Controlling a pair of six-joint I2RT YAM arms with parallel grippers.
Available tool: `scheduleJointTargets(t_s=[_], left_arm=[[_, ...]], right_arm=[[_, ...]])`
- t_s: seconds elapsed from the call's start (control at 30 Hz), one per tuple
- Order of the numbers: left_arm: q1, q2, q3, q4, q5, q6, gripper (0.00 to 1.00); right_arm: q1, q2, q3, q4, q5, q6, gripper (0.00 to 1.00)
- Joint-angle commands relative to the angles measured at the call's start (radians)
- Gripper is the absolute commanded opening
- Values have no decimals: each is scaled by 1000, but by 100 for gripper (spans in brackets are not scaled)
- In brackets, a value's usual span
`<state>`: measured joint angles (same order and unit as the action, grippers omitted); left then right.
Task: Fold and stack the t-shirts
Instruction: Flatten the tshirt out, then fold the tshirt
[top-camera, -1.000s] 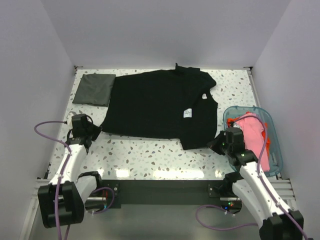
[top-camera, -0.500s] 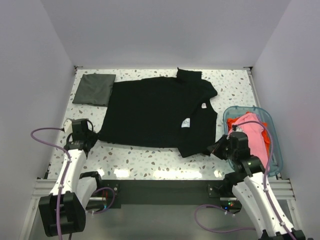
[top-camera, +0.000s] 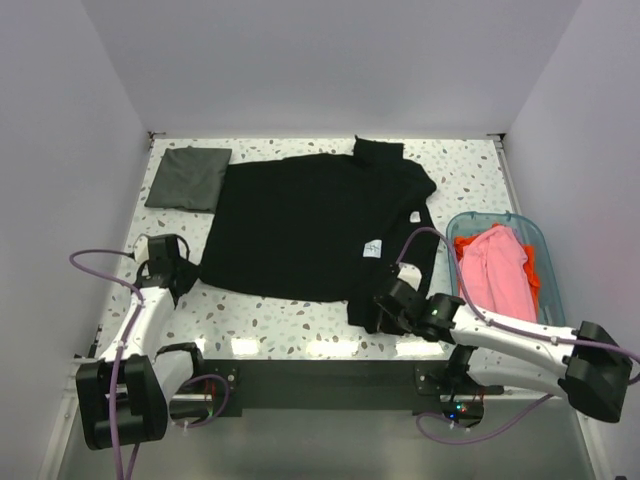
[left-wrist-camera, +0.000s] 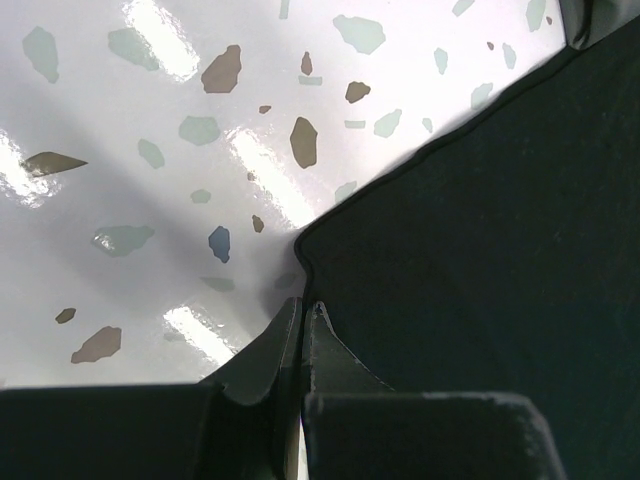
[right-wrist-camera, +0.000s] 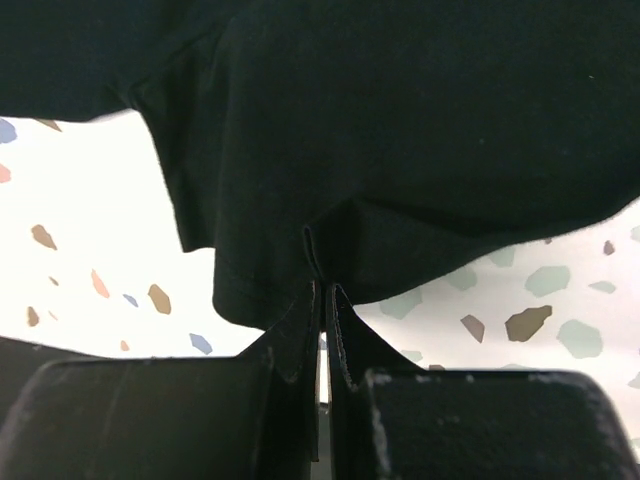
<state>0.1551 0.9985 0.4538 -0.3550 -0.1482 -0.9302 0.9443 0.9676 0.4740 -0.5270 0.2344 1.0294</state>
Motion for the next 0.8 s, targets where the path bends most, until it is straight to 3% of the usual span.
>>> scheduleJointTargets(t_s=[0.0, 0.17, 0.43, 0.77], left_arm=[[4, 14, 17, 65, 12, 42, 0], [4, 31, 25, 71, 18, 50, 0], [6, 20, 22, 57, 19, 57, 0], [3, 51, 89, 70, 62, 57, 0]], right_arm=[[97, 52, 31, 53, 167, 155, 0], [249, 201, 136, -5, 295, 218, 0], [361, 299, 215, -45, 352, 288, 0], [334, 115, 235, -307, 500, 308, 0]])
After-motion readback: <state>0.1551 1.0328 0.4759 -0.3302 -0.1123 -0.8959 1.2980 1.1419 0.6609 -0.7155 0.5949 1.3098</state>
